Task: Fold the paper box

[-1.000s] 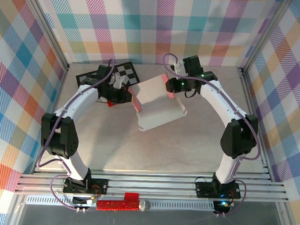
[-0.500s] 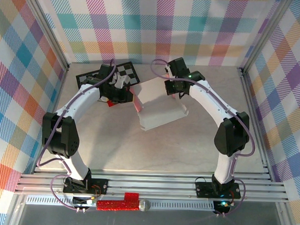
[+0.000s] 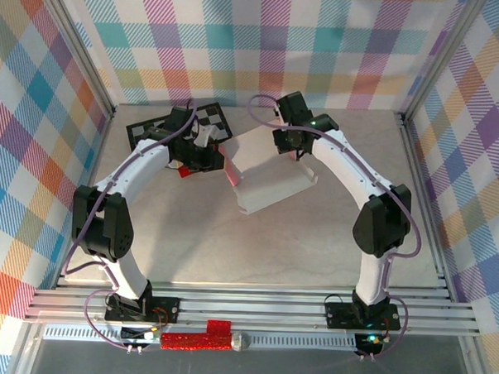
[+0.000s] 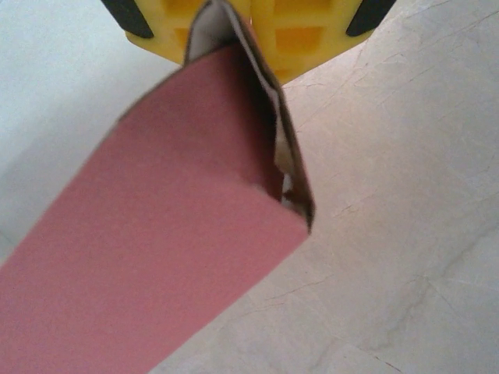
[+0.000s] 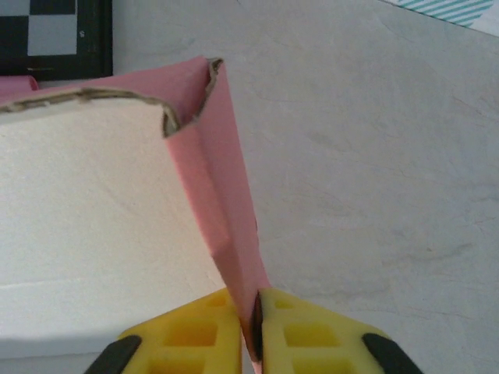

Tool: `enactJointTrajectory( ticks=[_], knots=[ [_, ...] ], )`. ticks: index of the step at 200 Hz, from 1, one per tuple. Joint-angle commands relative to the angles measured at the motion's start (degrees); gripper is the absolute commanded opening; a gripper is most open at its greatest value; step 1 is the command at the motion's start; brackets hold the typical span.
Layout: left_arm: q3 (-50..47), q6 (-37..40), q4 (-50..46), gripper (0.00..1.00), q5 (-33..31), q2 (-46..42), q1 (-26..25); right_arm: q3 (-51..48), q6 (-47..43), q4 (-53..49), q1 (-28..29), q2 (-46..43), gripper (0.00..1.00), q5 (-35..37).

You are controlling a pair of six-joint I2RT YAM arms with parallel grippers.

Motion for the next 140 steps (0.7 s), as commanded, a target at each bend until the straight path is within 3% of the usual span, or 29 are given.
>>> enactJointTrajectory(
  ticks=[1, 86, 114, 140],
  knots=[
    [1.9, 0.1, 0.0, 0.00, 1.9, 0.1, -0.9, 2.8, 0.8, -1.2, 0.2, 1.9, 0.18, -5.2],
    [2.2, 0.7, -0.7, 0.00, 1.7, 0.2, -0.9, 4.0, 0.8, -1.8, -1.5, 3.2, 0.25, -6.9],
    [2.3, 0.7, -0.9, 0.00, 1.4, 0.3, -0.9, 4.4, 0.7, -1.9, -1.5, 3.3, 0.12, -4.7],
    [2.3, -0.6, -0.7, 0.00, 0.0, 0.7, -1.1, 5.9, 4.5, -4.9, -0.7, 4.3, 0.00, 1.9]
  ],
)
